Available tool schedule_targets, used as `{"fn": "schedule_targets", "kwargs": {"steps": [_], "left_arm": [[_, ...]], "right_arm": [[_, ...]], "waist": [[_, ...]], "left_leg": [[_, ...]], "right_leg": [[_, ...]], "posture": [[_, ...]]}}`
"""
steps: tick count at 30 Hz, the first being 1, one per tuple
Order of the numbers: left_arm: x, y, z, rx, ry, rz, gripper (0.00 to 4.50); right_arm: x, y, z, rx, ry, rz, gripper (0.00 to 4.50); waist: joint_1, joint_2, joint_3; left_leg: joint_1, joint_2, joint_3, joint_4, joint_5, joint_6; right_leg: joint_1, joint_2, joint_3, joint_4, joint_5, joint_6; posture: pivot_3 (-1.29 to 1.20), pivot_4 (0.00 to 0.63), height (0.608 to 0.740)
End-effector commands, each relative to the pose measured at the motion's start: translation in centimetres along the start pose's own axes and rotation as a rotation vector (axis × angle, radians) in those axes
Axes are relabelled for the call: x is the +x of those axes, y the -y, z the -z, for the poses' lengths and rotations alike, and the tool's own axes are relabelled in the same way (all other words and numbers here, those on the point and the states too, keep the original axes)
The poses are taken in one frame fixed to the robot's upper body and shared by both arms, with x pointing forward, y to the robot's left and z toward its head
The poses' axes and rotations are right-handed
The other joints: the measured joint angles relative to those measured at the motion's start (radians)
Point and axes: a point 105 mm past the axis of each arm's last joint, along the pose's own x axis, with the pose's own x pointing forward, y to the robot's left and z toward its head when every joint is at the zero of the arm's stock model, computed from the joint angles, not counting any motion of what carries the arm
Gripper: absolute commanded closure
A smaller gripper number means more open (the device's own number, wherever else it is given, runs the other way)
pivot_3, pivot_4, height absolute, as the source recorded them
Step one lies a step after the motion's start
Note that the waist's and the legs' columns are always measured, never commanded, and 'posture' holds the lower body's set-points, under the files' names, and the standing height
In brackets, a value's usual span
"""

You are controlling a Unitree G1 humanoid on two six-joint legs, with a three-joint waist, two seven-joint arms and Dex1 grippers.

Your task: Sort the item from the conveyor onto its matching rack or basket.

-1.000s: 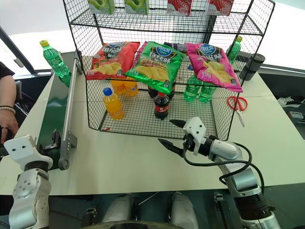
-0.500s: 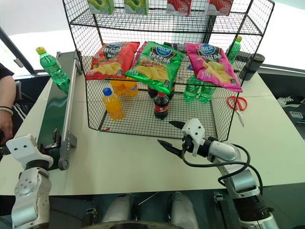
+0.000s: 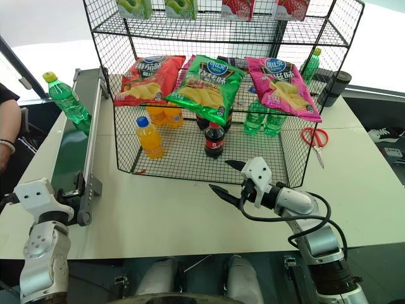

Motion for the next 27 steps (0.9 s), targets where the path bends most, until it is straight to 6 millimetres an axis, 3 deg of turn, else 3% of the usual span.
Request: {"fn": "schedule_targets", "kwargs": {"steps": [1, 27], "left_arm": [[0.1, 0.2, -1.0, 0.030, 0.050, 0.027, 0.00], [-0.1, 0.5, -3.8, 0.032, 0.134, 0.003, 0.00]], "right_arm": [[0.3, -0.4, -1.4, -0.038, 0.041, -0.017, 0.07], [0.5, -0.6, -1.5, -0.031, 0.038, -0.037, 0.07]], "waist": [[0.000, 0.000, 0.000], [0.000, 0.000, 0.000]], "left_leg": [[0.000, 0.000, 0.000, 0.000, 0.000, 0.000], [0.000, 0.000, 0.000, 0.000, 0.000, 0.000]], "right_leg": [[0.000, 0.000, 0.000, 0.000, 0.000, 0.000], [0.000, 0.000, 0.000, 0.000, 0.000, 0.000]], "posture": [[0.00, 0.150, 0.736], [0.00, 0.150, 0.736]]}}
